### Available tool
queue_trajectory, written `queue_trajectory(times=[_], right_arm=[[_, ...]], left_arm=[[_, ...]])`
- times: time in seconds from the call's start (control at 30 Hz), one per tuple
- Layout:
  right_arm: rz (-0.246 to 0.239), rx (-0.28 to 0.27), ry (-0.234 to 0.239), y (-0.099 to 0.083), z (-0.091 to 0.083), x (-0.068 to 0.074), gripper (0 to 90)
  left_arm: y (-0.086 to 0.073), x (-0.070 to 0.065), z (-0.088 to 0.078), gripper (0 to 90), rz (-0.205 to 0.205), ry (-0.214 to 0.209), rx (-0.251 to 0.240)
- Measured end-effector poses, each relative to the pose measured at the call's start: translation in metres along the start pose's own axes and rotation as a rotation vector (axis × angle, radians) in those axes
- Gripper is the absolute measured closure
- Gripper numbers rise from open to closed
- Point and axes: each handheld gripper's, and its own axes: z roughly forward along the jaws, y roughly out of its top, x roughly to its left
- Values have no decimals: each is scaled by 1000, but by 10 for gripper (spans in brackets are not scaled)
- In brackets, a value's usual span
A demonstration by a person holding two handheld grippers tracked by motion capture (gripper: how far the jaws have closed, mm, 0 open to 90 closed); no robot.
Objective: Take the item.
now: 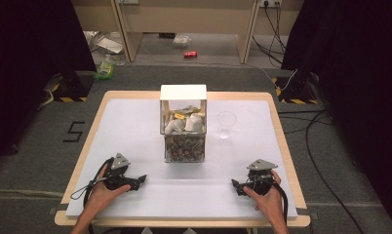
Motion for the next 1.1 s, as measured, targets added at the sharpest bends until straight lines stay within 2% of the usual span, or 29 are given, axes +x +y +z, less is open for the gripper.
queue_trajectory(times=[0.17,0.27,0.43,0.53,0.57,0.93,1.1], right_arm=[[18,-15,-10,-1,-2,-1,95],[38,-31,-24,-2,-4,-3,159],[71,-50,-6,-3,-7,-4,158],[67,-57,-8,-2,-9,-3,160],[68,-80,-13,0,-11,-2,162],[57,-197,-31,17,-29,10,185],[46,-235,-13,27,-39,15,214]], left_arm=[[0,0,0,66,-1,0,0],[0,0,0,66,-1,-1,0],[0,0,0,66,-1,0,0],[0,0,0,66,-1,0,0],[0,0,0,66,-1,0,0],[0,0,0,66,-1,0,0],[0,0,0,66,-1,0,-1]])
